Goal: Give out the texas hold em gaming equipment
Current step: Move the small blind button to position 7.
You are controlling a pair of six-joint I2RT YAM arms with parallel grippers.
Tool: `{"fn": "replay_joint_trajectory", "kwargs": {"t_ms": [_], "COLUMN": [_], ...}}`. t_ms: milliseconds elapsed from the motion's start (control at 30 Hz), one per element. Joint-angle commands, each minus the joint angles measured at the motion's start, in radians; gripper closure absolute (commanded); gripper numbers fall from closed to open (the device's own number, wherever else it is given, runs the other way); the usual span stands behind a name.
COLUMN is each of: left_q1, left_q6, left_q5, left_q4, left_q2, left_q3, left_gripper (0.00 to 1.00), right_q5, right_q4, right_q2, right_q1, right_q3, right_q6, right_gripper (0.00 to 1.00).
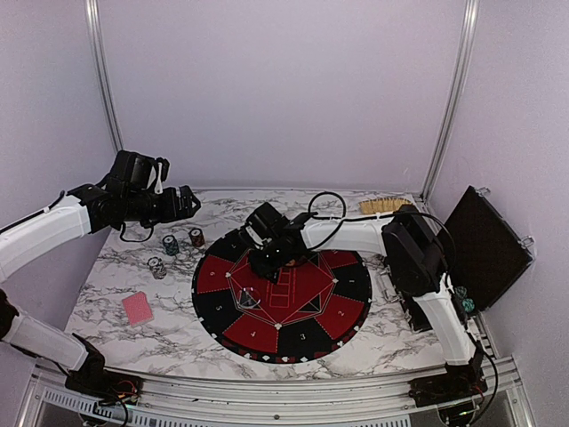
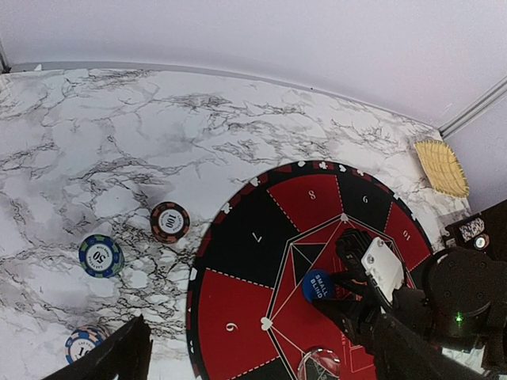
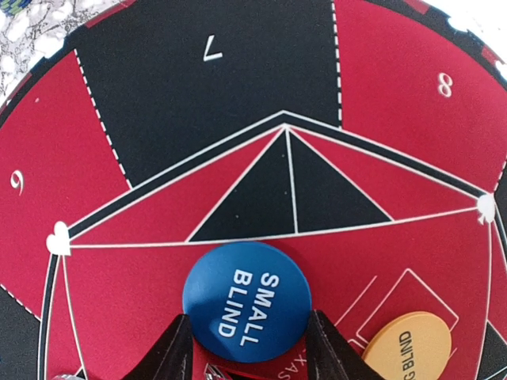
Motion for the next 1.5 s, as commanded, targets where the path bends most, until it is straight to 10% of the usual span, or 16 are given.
{"fn": "replay_joint_trajectory", "kwargs": {"t_ms": [0,1467], "left_q1": [0.006,0.012], "left_q6": [0.001,0.002], "left_q5": [0.001,0.014], "left_q4": [-0.02,-0.02], "left_q2": [0.003,0.003], "left_q3": [0.029,0.026], "left_gripper": [0.01,0.01], "right_q5": [0.038,0.05], "right_q4": [-0.058,-0.088], "right_q2": [0.053,0.106], "right_q1": [-0.009,-0.003], "right_q3": [0.047,0.138], "right_q6": [-0.003,-0.015], "right_gripper": [0.54,0.47]}}
